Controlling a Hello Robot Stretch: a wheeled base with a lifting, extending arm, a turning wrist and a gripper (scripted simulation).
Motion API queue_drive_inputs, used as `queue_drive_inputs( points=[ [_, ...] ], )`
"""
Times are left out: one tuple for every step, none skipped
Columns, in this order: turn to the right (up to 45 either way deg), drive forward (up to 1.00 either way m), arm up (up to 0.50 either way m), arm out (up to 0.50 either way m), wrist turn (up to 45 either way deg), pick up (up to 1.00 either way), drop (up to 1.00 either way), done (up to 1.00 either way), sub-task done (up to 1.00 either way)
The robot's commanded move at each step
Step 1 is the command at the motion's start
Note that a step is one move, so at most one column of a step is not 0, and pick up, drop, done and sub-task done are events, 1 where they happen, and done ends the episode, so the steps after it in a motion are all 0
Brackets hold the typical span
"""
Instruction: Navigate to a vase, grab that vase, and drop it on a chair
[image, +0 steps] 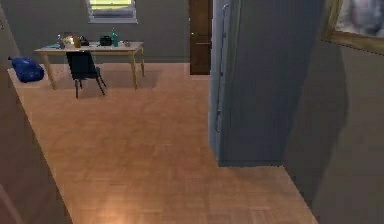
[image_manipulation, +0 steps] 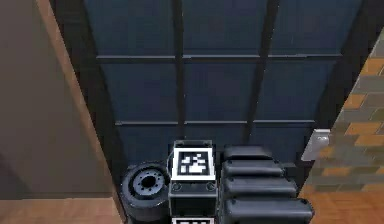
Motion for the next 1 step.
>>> queue_drive_inputs(
  points=[
    [0.0,0.75,0.00,0.00,0.0,0.00,0.00,0.00,0.00]
  ],
)
